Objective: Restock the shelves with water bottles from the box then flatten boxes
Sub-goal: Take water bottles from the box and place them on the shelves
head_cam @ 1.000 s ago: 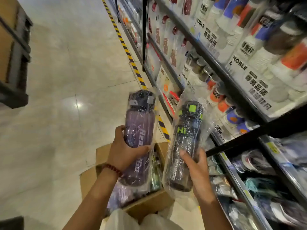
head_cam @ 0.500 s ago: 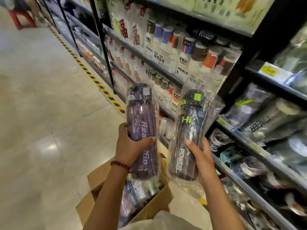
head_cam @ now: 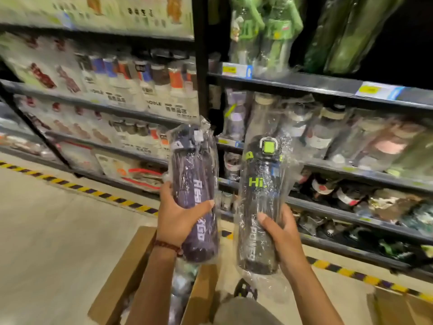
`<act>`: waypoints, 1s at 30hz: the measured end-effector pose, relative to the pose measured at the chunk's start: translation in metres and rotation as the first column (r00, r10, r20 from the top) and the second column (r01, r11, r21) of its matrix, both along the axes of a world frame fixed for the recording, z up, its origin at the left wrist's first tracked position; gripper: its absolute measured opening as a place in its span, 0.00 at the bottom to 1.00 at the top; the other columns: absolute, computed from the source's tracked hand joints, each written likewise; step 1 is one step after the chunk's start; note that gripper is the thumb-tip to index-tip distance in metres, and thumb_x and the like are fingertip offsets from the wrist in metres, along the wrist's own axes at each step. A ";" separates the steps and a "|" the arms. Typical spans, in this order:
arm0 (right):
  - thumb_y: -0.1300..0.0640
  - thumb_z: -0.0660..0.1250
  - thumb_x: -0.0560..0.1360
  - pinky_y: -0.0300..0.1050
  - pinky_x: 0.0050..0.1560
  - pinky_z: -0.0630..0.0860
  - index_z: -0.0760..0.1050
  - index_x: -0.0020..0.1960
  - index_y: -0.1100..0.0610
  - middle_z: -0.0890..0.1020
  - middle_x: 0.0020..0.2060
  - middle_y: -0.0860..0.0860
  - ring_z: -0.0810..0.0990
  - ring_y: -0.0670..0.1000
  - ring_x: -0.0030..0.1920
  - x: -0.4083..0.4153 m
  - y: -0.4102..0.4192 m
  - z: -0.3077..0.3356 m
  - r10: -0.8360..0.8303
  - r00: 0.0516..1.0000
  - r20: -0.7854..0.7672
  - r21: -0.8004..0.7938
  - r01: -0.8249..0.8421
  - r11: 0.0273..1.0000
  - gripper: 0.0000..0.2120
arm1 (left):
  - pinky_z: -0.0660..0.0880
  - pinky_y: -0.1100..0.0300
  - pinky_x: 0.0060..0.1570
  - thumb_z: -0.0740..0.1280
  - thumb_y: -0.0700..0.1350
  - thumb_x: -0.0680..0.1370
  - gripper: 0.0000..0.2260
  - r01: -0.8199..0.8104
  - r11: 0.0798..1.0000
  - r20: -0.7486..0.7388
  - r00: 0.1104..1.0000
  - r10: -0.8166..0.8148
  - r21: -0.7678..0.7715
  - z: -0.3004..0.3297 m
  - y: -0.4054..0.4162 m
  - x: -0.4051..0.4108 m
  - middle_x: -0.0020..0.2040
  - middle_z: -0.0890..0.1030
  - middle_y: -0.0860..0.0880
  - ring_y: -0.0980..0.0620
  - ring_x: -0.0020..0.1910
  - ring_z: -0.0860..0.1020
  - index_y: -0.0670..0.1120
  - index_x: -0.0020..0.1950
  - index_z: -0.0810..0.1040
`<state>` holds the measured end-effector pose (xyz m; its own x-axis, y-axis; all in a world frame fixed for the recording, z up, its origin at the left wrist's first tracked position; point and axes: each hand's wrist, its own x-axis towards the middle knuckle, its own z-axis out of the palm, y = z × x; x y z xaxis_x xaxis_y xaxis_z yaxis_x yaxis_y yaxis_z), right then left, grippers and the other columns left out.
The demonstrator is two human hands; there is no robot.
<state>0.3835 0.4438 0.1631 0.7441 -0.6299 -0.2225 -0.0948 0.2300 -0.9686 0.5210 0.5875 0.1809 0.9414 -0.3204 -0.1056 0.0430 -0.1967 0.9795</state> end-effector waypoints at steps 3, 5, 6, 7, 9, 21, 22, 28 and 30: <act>0.36 0.74 0.57 0.60 0.62 0.73 0.68 0.67 0.46 0.77 0.63 0.50 0.78 0.54 0.61 -0.033 -0.023 0.006 -0.123 0.992 -0.003 -0.020 0.123 0.992 0.41 | 0.72 0.66 0.51 0.79 0.41 0.64 0.39 0.119 0.993 -0.001 0.993 -0.119 -0.015 0.009 -0.037 -0.019 0.60 0.75 0.51 0.58 0.51 0.77 0.48 0.70 0.63; 0.38 0.73 0.57 0.60 0.62 0.74 0.68 0.67 0.47 0.78 0.61 0.50 0.79 0.53 0.59 -0.053 -0.043 0.009 -0.203 0.979 0.008 -0.020 0.203 0.979 0.40 | 0.74 0.60 0.55 0.81 0.44 0.62 0.42 0.185 0.982 -0.002 0.983 -0.185 -0.027 0.011 -0.063 -0.032 0.60 0.76 0.51 0.57 0.52 0.77 0.49 0.70 0.62; 0.38 0.73 0.57 0.60 0.62 0.74 0.67 0.68 0.48 0.78 0.62 0.50 0.79 0.52 0.59 -0.062 -0.054 0.011 -0.239 0.971 0.009 -0.020 0.239 0.971 0.42 | 0.74 0.56 0.58 0.81 0.45 0.60 0.44 0.209 0.977 -0.007 0.978 -0.209 -0.036 0.012 -0.077 -0.038 0.61 0.76 0.51 0.55 0.54 0.77 0.49 0.70 0.62; 0.38 0.73 0.56 0.59 0.62 0.74 0.66 0.69 0.49 0.78 0.61 0.50 0.79 0.52 0.59 -0.072 -0.065 0.013 -0.269 0.963 0.017 -0.029 0.270 0.962 0.44 | 0.74 0.55 0.59 0.82 0.46 0.60 0.45 0.227 0.973 -0.004 0.974 -0.228 -0.039 0.014 -0.092 -0.044 0.61 0.76 0.51 0.54 0.55 0.77 0.49 0.70 0.62; 0.40 0.74 0.57 0.59 0.61 0.75 0.67 0.69 0.48 0.79 0.60 0.49 0.80 0.51 0.58 -0.088 -0.090 0.019 -0.318 0.947 0.045 -0.041 0.320 0.947 0.42 | 0.74 0.64 0.50 0.81 0.44 0.61 0.40 0.264 0.963 0.027 0.964 -0.263 -0.053 0.021 -0.125 -0.057 0.58 0.77 0.54 0.62 0.52 0.77 0.50 0.67 0.64; 0.43 0.74 0.62 0.45 0.58 0.73 0.68 0.62 0.45 0.76 0.56 0.37 0.75 0.44 0.59 -0.141 -0.260 0.058 -0.406 0.894 0.192 -0.181 0.439 0.880 0.31 | 0.65 0.80 0.45 0.79 0.41 0.64 0.35 0.312 0.949 0.237 0.927 -0.291 -0.054 0.059 -0.315 -0.096 0.53 0.70 0.64 0.75 0.47 0.71 0.53 0.63 0.63; 0.46 0.75 0.65 0.41 0.57 0.70 0.67 0.63 0.45 0.72 0.54 0.31 0.73 0.41 0.59 -0.140 -0.271 0.060 -0.391 0.895 0.217 -0.172 0.429 0.887 0.30 | 0.66 0.75 0.49 0.80 0.41 0.64 0.36 0.300 0.952 0.245 0.929 -0.277 -0.059 0.061 -0.324 -0.095 0.55 0.70 0.62 0.71 0.49 0.72 0.52 0.64 0.63; 0.38 0.72 0.60 0.36 0.46 0.72 0.67 0.55 0.48 0.75 0.47 0.42 0.75 0.40 0.46 -0.110 -0.317 0.075 -0.365 0.919 0.150 -0.251 0.393 0.885 0.29 | 0.71 0.62 0.55 0.80 0.51 0.59 0.42 0.226 0.973 0.318 0.926 -0.201 -0.044 0.085 -0.367 -0.069 0.60 0.73 0.54 0.54 0.57 0.74 0.48 0.68 0.63; 0.41 0.74 0.63 0.34 0.51 0.70 0.66 0.60 0.44 0.73 0.51 0.36 0.73 0.34 0.49 -0.093 -0.330 0.079 -0.341 0.922 0.182 -0.247 0.379 0.892 0.30 | 0.72 0.53 0.60 0.79 0.55 0.57 0.45 0.193 0.981 0.354 0.920 -0.170 -0.031 0.092 -0.378 -0.051 0.64 0.72 0.49 0.49 0.61 0.73 0.47 0.69 0.63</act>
<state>0.2904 0.1136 0.2425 0.4648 -0.8819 0.0790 0.0748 -0.0498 -0.9960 0.4699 0.2093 0.2728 0.8399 -0.4845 0.2446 -0.3333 -0.1048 0.9370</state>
